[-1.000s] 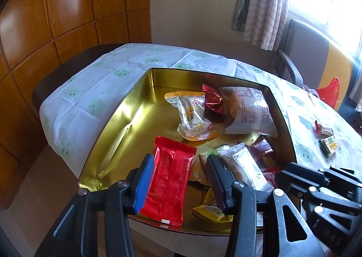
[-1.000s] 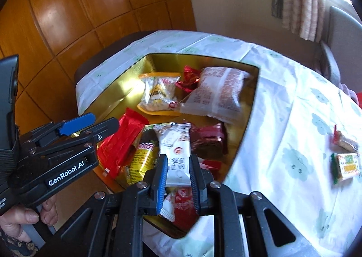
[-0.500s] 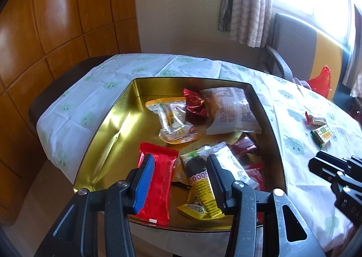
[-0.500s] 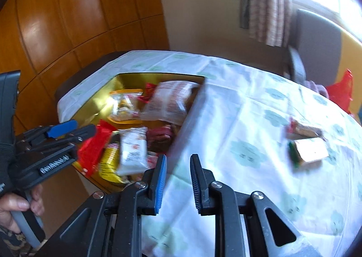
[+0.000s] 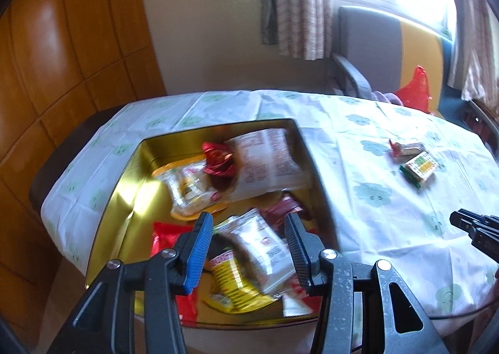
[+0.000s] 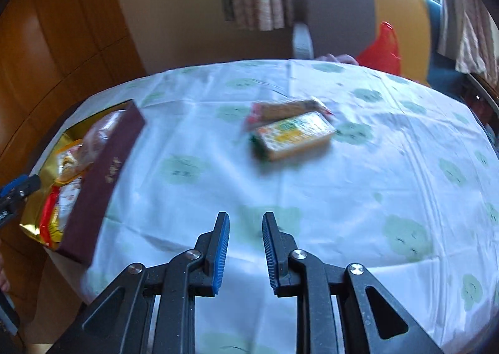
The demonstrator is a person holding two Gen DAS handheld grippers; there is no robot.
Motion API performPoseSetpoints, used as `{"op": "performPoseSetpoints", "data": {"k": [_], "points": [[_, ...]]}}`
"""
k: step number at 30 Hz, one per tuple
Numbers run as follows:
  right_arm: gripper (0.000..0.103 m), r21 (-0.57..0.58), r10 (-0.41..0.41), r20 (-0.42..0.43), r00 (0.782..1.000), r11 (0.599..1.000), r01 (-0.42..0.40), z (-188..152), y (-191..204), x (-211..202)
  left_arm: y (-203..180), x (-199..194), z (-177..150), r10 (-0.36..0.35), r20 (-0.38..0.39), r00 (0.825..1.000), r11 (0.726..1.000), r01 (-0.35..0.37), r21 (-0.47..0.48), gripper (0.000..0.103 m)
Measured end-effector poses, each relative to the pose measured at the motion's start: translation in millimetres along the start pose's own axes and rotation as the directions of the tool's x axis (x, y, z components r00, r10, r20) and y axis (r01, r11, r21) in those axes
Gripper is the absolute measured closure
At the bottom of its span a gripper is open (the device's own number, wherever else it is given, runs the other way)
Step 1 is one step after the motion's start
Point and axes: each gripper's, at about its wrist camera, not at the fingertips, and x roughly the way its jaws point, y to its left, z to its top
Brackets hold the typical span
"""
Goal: Organize snacks
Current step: 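Move the left gripper to the table and grasp the WEIDAN cracker pack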
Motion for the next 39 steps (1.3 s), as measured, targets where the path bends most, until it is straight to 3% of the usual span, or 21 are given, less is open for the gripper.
{"op": "performPoseSetpoints", "data": {"k": [8, 17, 23, 27, 30, 34, 39], "points": [[0.081, 0.082, -0.077, -0.014, 0.997, 0.994, 0.078, -14.2, -50.9, -0.3, -45.2, -1.4, 16.2, -0.054, 0.025, 0.998, 0.993, 0.051, 0.109, 0.054], [0.081, 0.109, -0.101, -0.022, 0.995, 0.989, 0.103, -18.8, -70.0, 2.8, -89.4, 3.1, 28.2, -0.103, 0.027, 0.994, 0.974, 0.095, 0.203, 0.054], [0.080, 0.121, -0.093, -0.042, 0.995, 0.988, 0.097, -25.5, -78.1, 11.7, -119.0, 15.0, 35.7, -0.135, 0.004, 0.991, 0.952, 0.129, 0.279, 0.051], [0.077, 0.107, -0.087, -0.030, 0.996, 0.990, 0.090, -26.0, -77.0, 12.5, -143.5, 31.8, 43.2, -0.187, -0.050, 0.981, 0.931, 0.194, 0.311, 0.051], [0.074, 0.108, -0.077, -0.022, 0.997, 0.991, 0.079, -26.5, -77.8, 13.1, -166.0, 44.7, 50.6, -0.259, -0.093, 0.961, 0.900, 0.275, 0.337, 0.051], [0.073, 0.111, -0.065, -0.014, 0.998, 0.992, 0.066, -27.4, -79.1, 13.2, -201.0, 61.1, 61.6, -0.328, -0.128, 0.936, 0.844, 0.351, 0.405, 0.040], [0.070, 0.110, -0.055, -0.007, 0.998, 0.992, 0.056, -26.8, -78.7, 14.4, -244.6, 87.8, 75.7, -0.385, -0.196, 0.902, 0.775, 0.431, 0.462, 0.040]]}}
